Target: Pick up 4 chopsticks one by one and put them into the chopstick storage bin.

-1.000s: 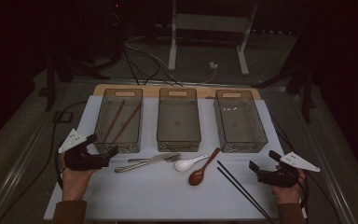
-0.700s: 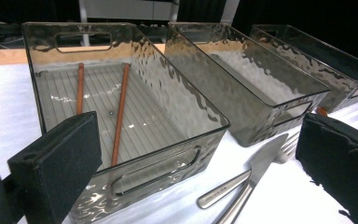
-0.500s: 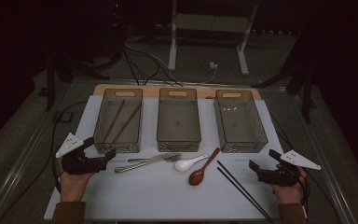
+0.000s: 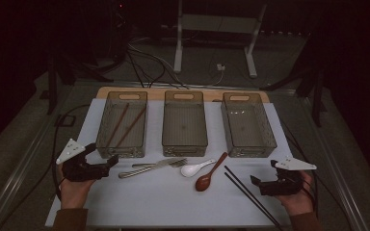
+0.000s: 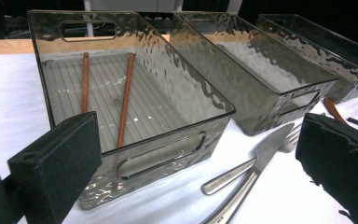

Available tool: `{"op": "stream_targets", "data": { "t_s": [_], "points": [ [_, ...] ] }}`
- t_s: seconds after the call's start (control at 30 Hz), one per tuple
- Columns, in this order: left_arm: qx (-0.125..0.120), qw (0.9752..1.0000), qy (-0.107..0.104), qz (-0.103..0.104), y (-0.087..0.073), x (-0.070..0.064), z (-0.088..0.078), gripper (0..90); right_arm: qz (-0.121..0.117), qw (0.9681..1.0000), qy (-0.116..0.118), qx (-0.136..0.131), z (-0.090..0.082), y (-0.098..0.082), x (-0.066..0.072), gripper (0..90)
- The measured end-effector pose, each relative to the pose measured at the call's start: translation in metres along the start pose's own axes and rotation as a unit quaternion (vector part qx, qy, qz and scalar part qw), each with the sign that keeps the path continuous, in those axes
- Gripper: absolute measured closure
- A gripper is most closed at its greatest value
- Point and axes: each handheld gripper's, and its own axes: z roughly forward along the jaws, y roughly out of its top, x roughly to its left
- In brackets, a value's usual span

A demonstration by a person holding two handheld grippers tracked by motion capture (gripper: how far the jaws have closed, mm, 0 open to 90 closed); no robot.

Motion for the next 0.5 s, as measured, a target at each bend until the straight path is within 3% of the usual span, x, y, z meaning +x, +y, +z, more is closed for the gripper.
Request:
{"op": "stream_targets", "data": {
  "t_s": [0.23,0.4,0.5],
  "points": [
    [0.002,1.0000,0.000,0.000,-0.001,-0.001,0.001,1.3,-0.003,0.9988,0.008,0.049,0.009,-0.006,0.010,1.6],
    [0.004,1.0000,-0.001,0.000,-0.001,-0.001,0.001,1.3,-0.020,0.9971,-0.006,0.073,0.014,-0.009,0.020,19.1],
    [0.004,1.0000,0.000,-0.001,-0.002,0.000,0.000,1.3,-0.035,0.9959,0.002,0.084,0.015,-0.011,0.025,37.2]
  ]
}}
